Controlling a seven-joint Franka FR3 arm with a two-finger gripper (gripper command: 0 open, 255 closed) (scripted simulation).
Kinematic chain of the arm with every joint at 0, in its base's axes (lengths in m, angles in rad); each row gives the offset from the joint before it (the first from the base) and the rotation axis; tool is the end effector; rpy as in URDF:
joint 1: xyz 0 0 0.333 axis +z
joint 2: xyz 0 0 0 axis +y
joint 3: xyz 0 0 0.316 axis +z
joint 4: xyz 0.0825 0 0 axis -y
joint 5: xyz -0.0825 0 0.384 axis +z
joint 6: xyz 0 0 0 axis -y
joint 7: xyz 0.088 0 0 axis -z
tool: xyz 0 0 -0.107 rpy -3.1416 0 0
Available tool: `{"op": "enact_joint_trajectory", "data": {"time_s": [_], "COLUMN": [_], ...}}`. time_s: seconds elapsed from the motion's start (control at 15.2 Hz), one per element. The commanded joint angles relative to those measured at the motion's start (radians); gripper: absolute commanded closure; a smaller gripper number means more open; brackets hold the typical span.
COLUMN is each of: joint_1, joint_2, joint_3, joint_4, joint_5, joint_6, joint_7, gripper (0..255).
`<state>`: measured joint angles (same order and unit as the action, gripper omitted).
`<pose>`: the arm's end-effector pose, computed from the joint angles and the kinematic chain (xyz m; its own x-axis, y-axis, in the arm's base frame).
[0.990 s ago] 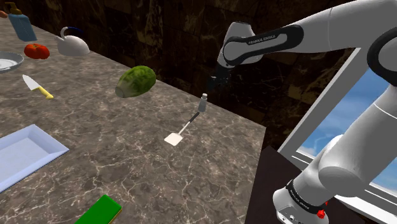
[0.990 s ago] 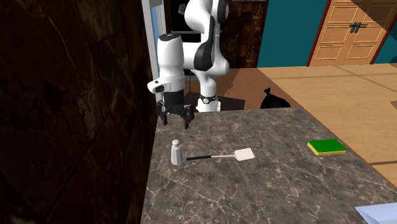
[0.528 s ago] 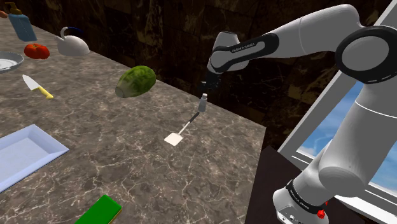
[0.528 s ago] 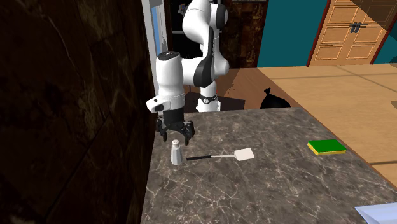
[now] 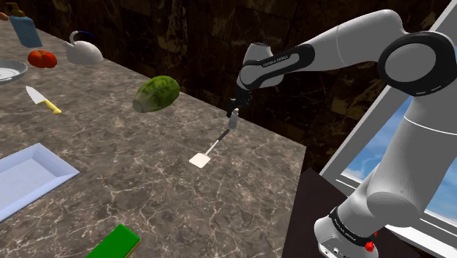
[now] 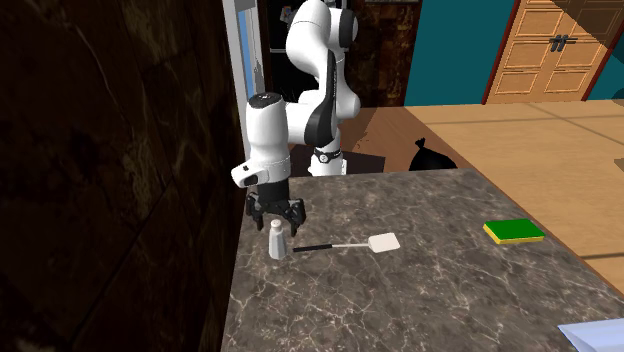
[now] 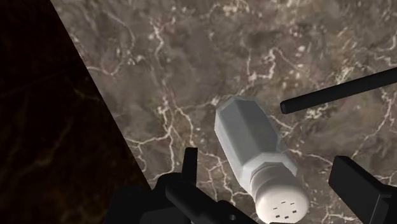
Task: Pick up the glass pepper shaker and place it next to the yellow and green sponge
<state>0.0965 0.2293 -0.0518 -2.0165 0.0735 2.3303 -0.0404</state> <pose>0.5996 0.0291 0.3474 0.9957 0.0366 0.0856 0.0404 -0.9983 -0.0422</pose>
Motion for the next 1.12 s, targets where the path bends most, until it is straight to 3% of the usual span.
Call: {"op": "enact_joint_trajectory", "data": {"time_s": [0.0,0.2,0.26,1.06], "joint_1": [0.000,0.000,0.000,0.000], "joint_2": [0.001,0.000,0.000,-0.021], "joint_3": [0.000,0.000,0.000,-0.001], "joint_4": [0.000,0.000,0.000,0.015], "joint_5": [0.000,0.000,0.000,-0.003], "joint_6": [0.000,0.000,0.000,-0.035], "joint_7": [0.000,0.000,0.000,0.003], "gripper": [0,0,255,255]}}
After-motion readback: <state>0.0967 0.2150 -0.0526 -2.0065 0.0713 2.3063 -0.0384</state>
